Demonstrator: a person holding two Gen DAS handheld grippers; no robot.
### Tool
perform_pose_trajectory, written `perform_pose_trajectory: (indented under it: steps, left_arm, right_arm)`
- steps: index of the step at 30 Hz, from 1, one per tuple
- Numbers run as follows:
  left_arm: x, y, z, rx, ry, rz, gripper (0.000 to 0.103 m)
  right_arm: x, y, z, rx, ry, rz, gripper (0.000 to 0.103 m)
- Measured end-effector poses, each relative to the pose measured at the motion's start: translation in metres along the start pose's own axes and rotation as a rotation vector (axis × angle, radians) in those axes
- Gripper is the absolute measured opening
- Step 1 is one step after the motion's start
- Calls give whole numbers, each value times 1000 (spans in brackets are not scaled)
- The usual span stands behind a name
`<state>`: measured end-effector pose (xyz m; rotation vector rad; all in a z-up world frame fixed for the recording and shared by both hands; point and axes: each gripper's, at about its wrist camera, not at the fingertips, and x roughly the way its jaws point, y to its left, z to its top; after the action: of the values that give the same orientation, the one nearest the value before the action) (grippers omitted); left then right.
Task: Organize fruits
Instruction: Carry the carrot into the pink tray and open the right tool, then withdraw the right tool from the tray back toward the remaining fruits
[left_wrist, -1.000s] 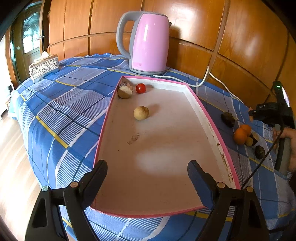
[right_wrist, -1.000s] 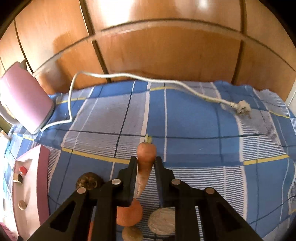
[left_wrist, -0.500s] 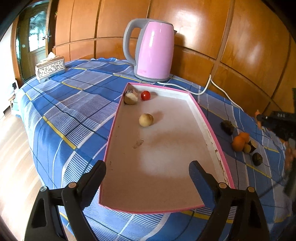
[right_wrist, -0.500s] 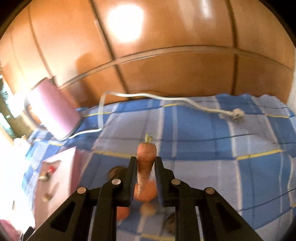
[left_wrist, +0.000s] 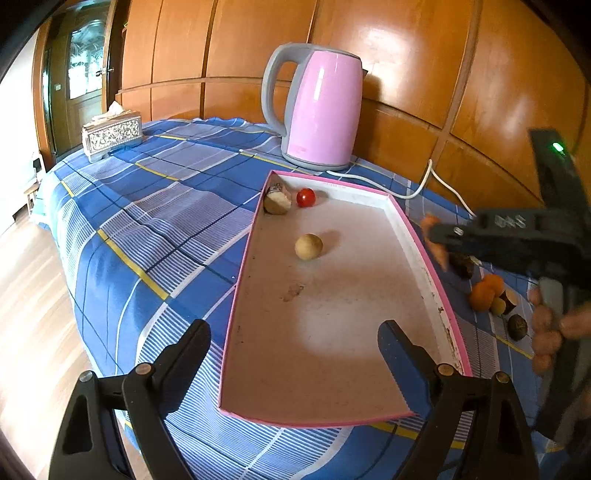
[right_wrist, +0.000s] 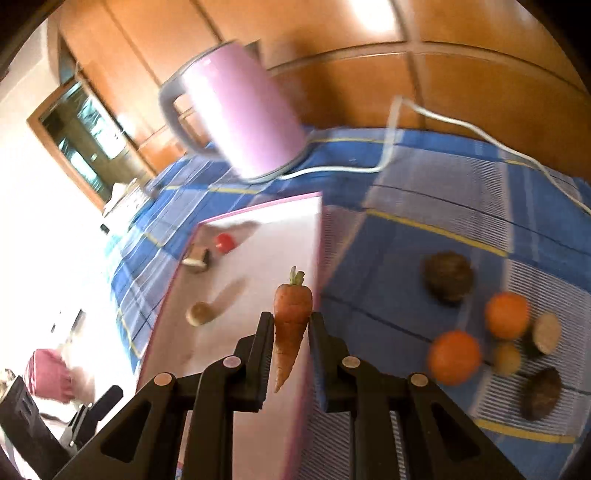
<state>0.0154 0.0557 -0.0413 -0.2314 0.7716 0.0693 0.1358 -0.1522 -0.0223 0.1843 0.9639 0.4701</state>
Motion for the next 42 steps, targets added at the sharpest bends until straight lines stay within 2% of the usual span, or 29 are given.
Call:
perform_pose_trajectory:
  steps: [3, 5, 9, 14, 19, 21, 22, 23, 28, 31, 42]
  left_arm:
    - [1, 3, 0, -7, 1, 1, 92]
    - [2, 5, 0, -12, 5, 0, 92]
    - [4, 7, 1, -20, 11, -1, 92]
    - [5, 7, 0, -20, 16, -2, 92]
    - [3, 2, -1, -6, 15, -8, 92]
    - [1, -1, -1, 3, 12, -12, 92]
    - [0, -2, -2, 7, 11, -13, 92]
    - [-1, -4, -2, 12, 12, -17, 92]
    - [-4, -12, -3, 38, 9, -30, 92]
    - [-4, -15, -3, 50, 9, -35, 92]
    - [-9, -29, -5, 100, 8, -48, 92]
  right_arm:
    - [15, 17, 9, -28, 12, -9, 19]
    - [22, 23, 13, -42, 15, -22, 30]
    - [25, 21, 16, -40, 6, -75, 36]
    - [12, 6, 3, -6, -12, -105, 37]
    - [-19, -8, -21, 7, -63, -170, 37]
    - [-31, -14, -29, 16, -84, -190, 39]
    - [-38, -19, -34, 24, -95, -203, 44]
    - [-44, -23, -38, 34, -106, -219, 48]
    - [-73, -53, -62, 84, -148, -350, 49]
    - [-87, -71, -77, 107, -165, -437, 57]
    - [-124, -136, -119, 234, -207, -663, 59]
